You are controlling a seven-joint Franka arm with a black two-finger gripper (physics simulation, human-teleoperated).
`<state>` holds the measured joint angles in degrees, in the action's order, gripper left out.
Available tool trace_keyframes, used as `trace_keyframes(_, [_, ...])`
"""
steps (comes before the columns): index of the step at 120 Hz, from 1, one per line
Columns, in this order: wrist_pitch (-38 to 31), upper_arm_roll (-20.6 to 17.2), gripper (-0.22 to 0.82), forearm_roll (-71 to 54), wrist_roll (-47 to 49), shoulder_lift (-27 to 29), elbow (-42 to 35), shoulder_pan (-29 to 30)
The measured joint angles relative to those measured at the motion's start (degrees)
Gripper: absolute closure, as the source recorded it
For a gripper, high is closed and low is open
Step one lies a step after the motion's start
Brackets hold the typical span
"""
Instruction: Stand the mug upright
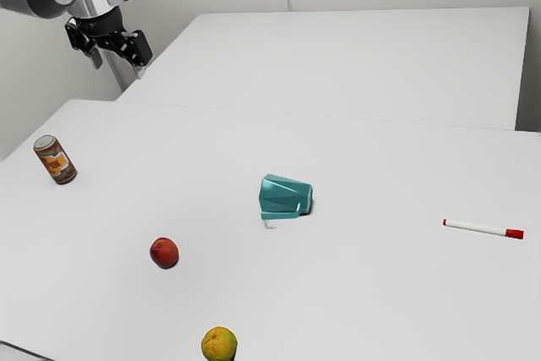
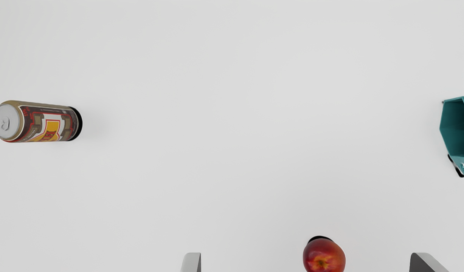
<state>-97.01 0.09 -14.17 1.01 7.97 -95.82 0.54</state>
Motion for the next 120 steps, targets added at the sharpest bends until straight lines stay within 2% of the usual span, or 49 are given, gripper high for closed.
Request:
trace_keyframes(44, [-1.3,-0.2,0.0,0.3,0.0,0.7,-0.1,0.0])
trace_keyframes(64, [-1.8,-0.2,0.0,12.1,0.5,-0.9,-0.9,0.0])
trace_keyframes(75, [-2.0,1.0,0.0,18.8,1.5,-1.8,-4.2,-0.2])
trace_keyframes(98, [-4.0,2.5,0.0,30.3,3.2,-7.1,-10.2,1.4])
trace_keyframes(120, [-6.2,2.7,0.0,38.6,4.2,-11.8,-12.4,2.8])
